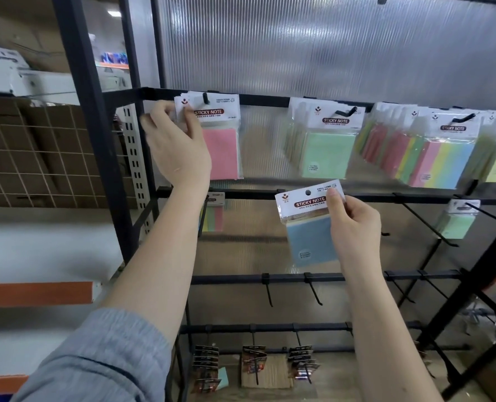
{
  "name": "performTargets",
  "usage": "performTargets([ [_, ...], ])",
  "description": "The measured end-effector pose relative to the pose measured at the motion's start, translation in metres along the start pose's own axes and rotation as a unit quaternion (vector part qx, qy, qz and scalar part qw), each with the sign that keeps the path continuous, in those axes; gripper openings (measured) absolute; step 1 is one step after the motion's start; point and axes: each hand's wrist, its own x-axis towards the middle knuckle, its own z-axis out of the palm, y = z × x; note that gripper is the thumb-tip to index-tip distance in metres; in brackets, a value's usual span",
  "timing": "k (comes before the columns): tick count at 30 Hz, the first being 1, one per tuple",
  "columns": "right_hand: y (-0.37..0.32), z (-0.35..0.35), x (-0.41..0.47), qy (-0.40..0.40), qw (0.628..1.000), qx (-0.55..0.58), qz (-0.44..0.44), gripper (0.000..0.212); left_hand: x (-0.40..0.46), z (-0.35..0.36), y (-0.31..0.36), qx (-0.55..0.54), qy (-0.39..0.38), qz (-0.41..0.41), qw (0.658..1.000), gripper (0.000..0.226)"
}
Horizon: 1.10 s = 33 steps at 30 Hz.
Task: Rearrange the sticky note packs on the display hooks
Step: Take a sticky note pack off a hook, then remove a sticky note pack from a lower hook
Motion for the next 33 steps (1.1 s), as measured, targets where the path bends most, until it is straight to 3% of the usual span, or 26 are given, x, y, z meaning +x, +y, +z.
performTargets([
  [4, 0.003, -0.005, 0.003, 0.012, 1.0, 0.003, 0.002, 0.043, -0.021, -0.009, -0.001, -0.025, 0.031, 0.063, 0.997, 0.029],
  [10, 0.009, -0.011, 0.005, 0.031, 0.999, -0.017, 0.006, 0.05, -0.056, -0.012, -0.01, -0.027, -0.029, 0.168, 0.985, 0.015],
  [14, 0.01, -0.018, 0.009, 0.048, 0.999, -0.007, 0.01, 0.045, -0.08, -0.01, -0.014, -0.05, -0.062, 0.169, 0.982, 0.014],
  [22, 0.018, -0.05, 0.017, 0.11, 0.993, -0.031, 0.006, 0.054, -0.115, 0.009, -0.002, -0.113, -0.139, 0.145, 0.973, 0.017],
  [28, 0.029, -0.105, 0.022, 0.21, 0.977, -0.029, -0.006, 0.049, -0.147, 0.03, 0.024, -0.108, -0.28, 0.111, 0.947, 0.025],
  [33, 0.043, -0.162, 0.031, 0.253, 0.967, -0.011, -0.02, 0.052, -0.185, 0.053, 0.055, -0.036, -0.426, 0.094, 0.899, 0.025],
])
